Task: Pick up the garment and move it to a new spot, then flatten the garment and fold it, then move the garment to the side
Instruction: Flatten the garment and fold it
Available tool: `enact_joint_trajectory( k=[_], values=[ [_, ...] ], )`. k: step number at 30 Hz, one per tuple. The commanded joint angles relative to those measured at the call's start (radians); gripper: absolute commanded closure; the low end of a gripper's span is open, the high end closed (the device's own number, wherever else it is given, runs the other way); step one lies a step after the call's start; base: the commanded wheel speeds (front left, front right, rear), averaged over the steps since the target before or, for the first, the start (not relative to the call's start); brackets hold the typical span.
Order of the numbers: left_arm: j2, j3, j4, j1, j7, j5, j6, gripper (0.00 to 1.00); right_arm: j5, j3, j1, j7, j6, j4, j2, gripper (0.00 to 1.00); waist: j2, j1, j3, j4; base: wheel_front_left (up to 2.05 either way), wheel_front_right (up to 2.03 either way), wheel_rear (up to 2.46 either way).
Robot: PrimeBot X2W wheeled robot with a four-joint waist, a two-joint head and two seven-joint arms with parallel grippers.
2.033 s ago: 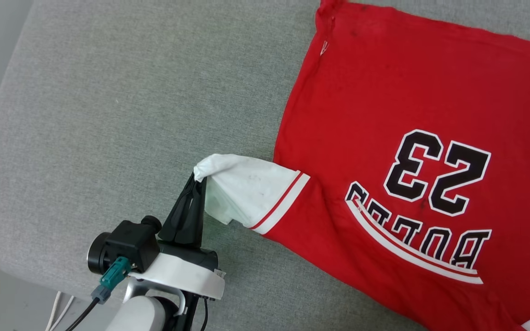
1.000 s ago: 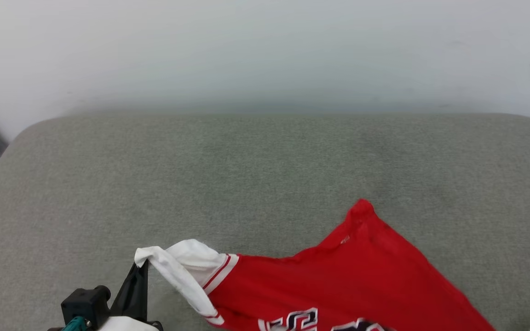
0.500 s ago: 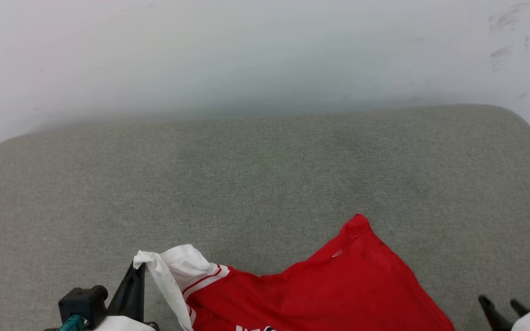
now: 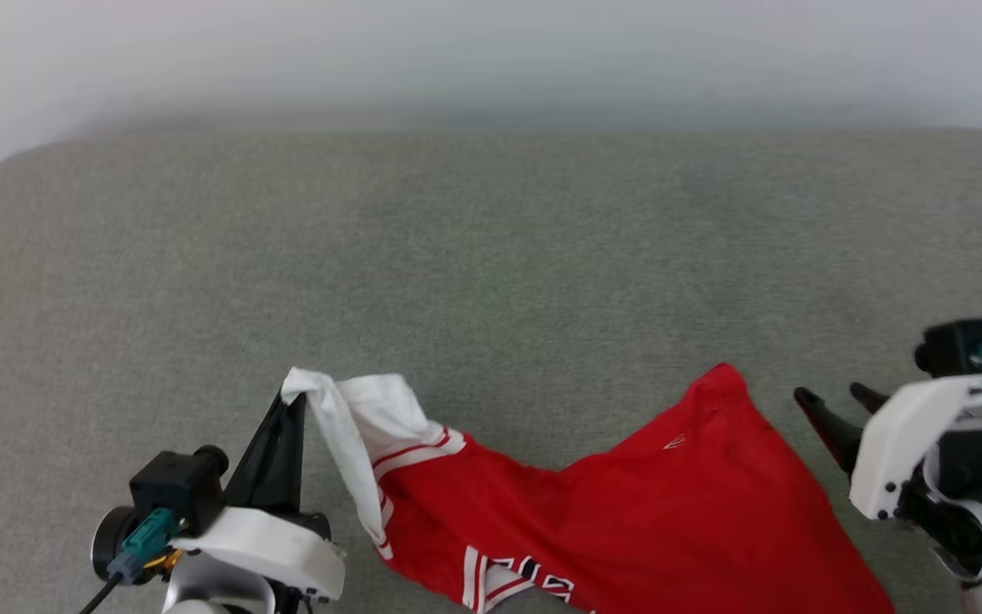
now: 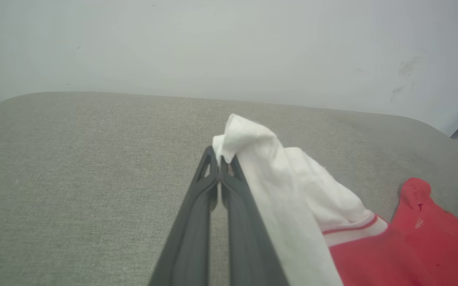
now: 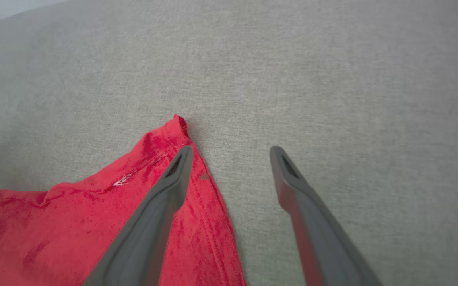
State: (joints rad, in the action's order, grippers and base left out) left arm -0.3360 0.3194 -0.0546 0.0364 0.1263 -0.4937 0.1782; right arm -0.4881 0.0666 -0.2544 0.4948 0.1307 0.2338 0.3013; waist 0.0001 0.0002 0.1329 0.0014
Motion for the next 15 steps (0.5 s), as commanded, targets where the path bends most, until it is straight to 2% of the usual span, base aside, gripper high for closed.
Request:
enact_joint_trajectory(
  k=[1,6,12,13,14,15],
  values=[
    [0.004,0.005,0.001,0.023,0.006,0.007,-0.006,1.0,-0.012,0.025,-0.032,0.055,0.0,0.007,0.014,0.0,-0.0001,-0.0002,0.044,0.042,0.0,0.0,0.0],
    [0.023,0.022,0.006,0.078,0.023,0.014,-0.02,1.0,-0.033,0.123,-0.133,0.265,0.0,0.018,0.061,0.0,-0.0001,-0.0002,0.107,0.084,0.0,0.0,0.0],
    [0.047,0.042,0.027,0.12,0.047,0.018,-0.033,1.0,-0.047,0.219,-0.214,0.358,0.0,0.101,0.081,0.0,-0.0001,-0.0002,0.162,0.118,0.0,0.0,0.0],
    [0.057,0.05,0.051,0.135,0.057,0.014,-0.042,1.0,-0.073,0.28,-0.206,0.418,0.0,0.197,0.074,0.62,-0.0001,-0.0002,0.168,0.131,0.0,0.0,0.0],
    [0.058,0.051,0.057,0.137,0.06,0.012,-0.043,1.0,-0.079,0.292,-0.208,0.425,0.0,0.209,0.072,0.92,-0.0001,-0.0002,0.167,0.133,0.0,0.0,0.0],
    [0.059,0.051,0.063,0.137,0.063,0.01,-0.042,1.0,-0.085,0.303,-0.211,0.425,0.0,0.219,0.071,1.0,-0.0001,-0.0002,0.163,0.131,0.0,0.0,0.0]
  ],
)
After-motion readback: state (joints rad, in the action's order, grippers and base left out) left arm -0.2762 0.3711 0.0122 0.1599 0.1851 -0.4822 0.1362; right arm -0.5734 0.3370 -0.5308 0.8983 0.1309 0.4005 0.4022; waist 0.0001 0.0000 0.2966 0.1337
